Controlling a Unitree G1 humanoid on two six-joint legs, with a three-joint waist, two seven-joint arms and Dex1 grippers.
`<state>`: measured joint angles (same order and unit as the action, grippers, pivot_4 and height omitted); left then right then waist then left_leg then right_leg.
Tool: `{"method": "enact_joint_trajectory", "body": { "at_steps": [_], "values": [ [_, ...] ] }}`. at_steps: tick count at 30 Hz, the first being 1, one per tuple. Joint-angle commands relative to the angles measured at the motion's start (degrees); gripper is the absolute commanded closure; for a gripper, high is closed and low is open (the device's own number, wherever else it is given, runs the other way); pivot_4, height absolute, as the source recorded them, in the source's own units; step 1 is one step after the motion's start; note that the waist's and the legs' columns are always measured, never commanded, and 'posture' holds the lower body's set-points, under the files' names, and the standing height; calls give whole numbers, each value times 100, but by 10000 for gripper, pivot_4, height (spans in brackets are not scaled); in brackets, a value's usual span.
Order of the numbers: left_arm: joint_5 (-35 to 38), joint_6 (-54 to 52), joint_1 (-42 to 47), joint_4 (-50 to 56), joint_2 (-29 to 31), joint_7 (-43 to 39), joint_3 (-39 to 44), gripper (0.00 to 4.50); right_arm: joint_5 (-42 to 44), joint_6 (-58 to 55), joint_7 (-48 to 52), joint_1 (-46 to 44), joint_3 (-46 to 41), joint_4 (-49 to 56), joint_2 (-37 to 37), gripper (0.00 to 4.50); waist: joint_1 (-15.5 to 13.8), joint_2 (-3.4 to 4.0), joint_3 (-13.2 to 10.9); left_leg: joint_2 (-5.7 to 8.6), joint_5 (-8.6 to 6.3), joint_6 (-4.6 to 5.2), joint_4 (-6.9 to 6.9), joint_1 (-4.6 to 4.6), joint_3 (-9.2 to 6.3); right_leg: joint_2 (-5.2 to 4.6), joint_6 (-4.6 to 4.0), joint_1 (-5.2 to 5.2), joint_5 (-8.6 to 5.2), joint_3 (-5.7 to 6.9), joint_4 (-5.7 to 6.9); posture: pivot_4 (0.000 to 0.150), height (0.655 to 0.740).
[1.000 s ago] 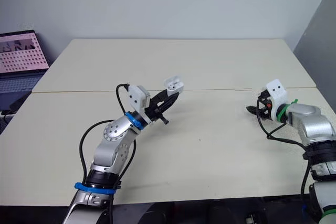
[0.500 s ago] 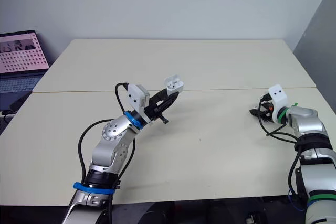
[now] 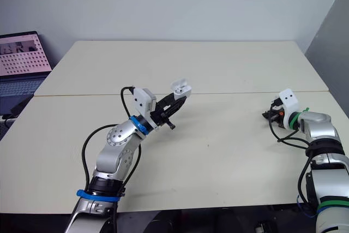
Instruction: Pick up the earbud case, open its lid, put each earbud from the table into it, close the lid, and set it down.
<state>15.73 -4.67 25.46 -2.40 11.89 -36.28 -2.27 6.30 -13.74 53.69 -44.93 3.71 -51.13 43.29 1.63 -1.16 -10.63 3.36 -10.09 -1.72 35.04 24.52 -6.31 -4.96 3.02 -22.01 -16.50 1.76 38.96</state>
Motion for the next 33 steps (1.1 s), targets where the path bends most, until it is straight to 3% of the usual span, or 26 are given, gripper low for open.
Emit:
{"method": "enact_joint_trajectory", "body": {
  "at_steps": [1, 4, 7, 11, 16, 21, 33],
  "values": [
    [86, 77, 60, 292, -8, 23, 46, 37550, -114, -138, 1083, 542, 285, 1490, 655, 41109, -25, 0, 0, 0, 0, 0, 0, 0, -1, 0, 0, 0, 0, 1, 0, 1500, 7400],
    [79, 121, -12, 313, -24, 50, 60, 37550, -105, -325, 1946, 1302, 455, 2906, 1440, 41109, -31, 4, 0, 3, -1, 1, 2, 3, -4, -3, 2, -1, -1, 4, -1, 1500, 7400],
    [65, 161, -42, 303, -68, 86, 44, 37550, -192, -363, 2273, 1821, 496, 3556, 1972, 41109, -23, 4, 0, 2, -1, 1, 5, 2, -3, -4, 3, 1, -1, 4, -1, 1500, 7400],
    [41, 197, -50, 284, -132, 109, 30, 37550, -473, 85, 2460, 2367, 579, 3703, 2431, 41109, -16, 4, 0, -4, -1, 1, 5, -1, -1, -3, 5, 2, -2, 3, -2, 1500, 7400],
    [35, 207, -72, 289, -158, 110, 21, 37550, -719, 501, 2333, 2539, 619, 3389, 2421, 41109, -30, 3, 0, -3, -1, 0, 6, -4, 1, -3, 4, 6, -1, 1, -2, 1500, 7400],
    [44, 203, -67, 282, -148, 91, 29, 37550, -746, 460, 2384, 2586, 626, 3344, 2415, 24366, -108, 3, 0, 0, -2, 0, 10, -19, -6, -4, 4, 34, -1, 6, -12, 1500, 7400],
    [48, 210, -74, 294, -175, 91, 10, 37550, -1080, 956, 2395, 2616, 650, 3131, 2491, 24366, -174, 2, 0, 1, -2, 0, 13, -36, -15, -5, 5, 64, -2, 15, -30, 1500, 7400]
  ]
}}
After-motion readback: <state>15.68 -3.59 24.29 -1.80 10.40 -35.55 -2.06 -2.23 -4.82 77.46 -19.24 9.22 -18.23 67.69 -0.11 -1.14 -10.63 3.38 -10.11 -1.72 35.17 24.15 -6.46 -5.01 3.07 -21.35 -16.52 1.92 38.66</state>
